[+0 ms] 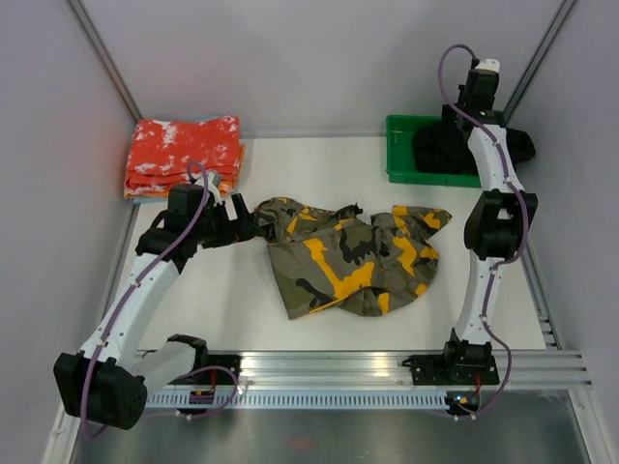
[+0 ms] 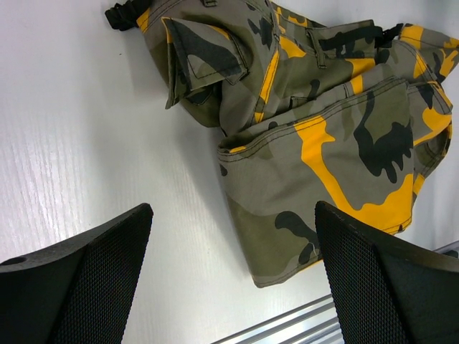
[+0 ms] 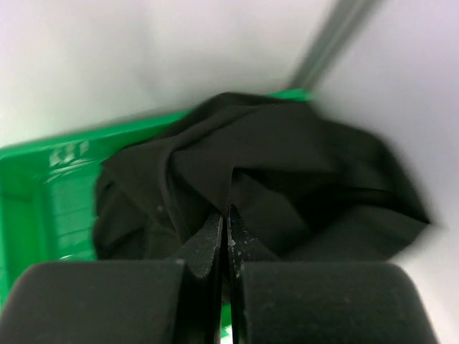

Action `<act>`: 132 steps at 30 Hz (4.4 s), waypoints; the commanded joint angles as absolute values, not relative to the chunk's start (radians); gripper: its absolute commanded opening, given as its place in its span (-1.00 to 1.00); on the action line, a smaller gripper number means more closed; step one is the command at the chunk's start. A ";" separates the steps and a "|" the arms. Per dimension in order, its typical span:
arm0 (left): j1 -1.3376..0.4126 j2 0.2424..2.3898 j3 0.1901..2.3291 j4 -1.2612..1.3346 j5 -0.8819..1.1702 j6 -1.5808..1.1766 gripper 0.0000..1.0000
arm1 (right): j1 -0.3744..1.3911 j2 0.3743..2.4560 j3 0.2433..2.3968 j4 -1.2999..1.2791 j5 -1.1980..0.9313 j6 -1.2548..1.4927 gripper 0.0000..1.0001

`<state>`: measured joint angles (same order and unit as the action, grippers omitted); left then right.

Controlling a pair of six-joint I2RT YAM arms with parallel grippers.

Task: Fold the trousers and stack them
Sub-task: Flatten the trousers out

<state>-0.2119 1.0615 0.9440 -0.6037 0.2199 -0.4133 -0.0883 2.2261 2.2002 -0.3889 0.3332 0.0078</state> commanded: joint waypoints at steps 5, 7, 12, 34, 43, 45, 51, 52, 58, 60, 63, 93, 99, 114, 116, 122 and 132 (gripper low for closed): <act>-0.218 1.037 0.983 -0.621 0.199 -0.423 0.99 | -0.057 2.382 2.391 -0.381 0.018 0.077 -1.00; -0.216 1.038 0.980 -0.620 0.202 -0.428 0.99 | -0.035 2.398 2.395 -0.365 0.005 0.066 -1.00; -0.218 1.046 0.979 -0.620 0.207 -0.427 0.99 | -0.006 2.386 2.416 -0.448 -0.012 0.088 0.50; -0.478 1.121 0.882 -0.503 0.115 -0.629 0.99 | -0.005 0.982 0.913 -0.402 -0.248 0.443 0.96; -0.509 1.078 0.738 -0.437 0.091 -0.749 0.99 | 0.023 0.847 0.554 -0.443 -0.201 0.534 0.96; -0.509 1.075 0.720 -0.428 0.089 -0.752 0.99 | 0.023 0.876 0.513 -0.414 -0.210 0.569 0.96; -0.509 1.071 0.664 -0.385 0.106 -0.779 0.99 | 0.023 0.957 0.523 -0.362 0.014 0.584 0.96; -0.509 1.071 0.657 -0.377 0.107 -0.784 0.99 | 0.023 0.977 0.529 -0.359 0.040 0.575 0.96; -0.509 1.084 0.597 -0.250 0.172 -0.787 0.97 | 0.023 1.069 0.511 -0.263 0.069 0.600 0.96; -0.509 1.098 0.583 -0.215 0.181 -0.788 0.96 | 0.023 1.098 0.485 -0.201 0.038 0.617 0.91; -0.511 1.115 0.566 -0.161 0.175 -0.787 0.94 | 0.023 1.132 0.468 -0.149 0.018 0.627 0.71; -0.511 0.945 0.982 -0.340 -0.089 -0.531 -0.95 | 0.023 0.910 1.249 -0.555 -0.132 0.446 -1.00; -0.511 0.816 0.967 -0.504 -0.209 -0.569 0.91 | 0.025 0.813 1.045 -0.614 -0.092 0.483 -1.00; -0.734 1.128 1.146 -0.613 -0.065 -0.468 0.99 | 0.023 0.621 0.572 -0.603 -0.080 0.640 -1.00; -0.859 1.243 1.224 -0.636 -0.185 -0.440 0.99 | 0.023 0.653 0.565 -0.559 -0.113 0.667 -0.99; -0.945 1.587 1.430 -0.601 -0.382 -0.437 0.99 | 0.023 0.678 0.526 -0.433 -0.075 0.724 -1.00; -0.948 1.890 1.611 -0.523 -0.482 -0.336 0.84 | 0.023 0.673 0.529 -0.462 -0.089 0.706 -1.00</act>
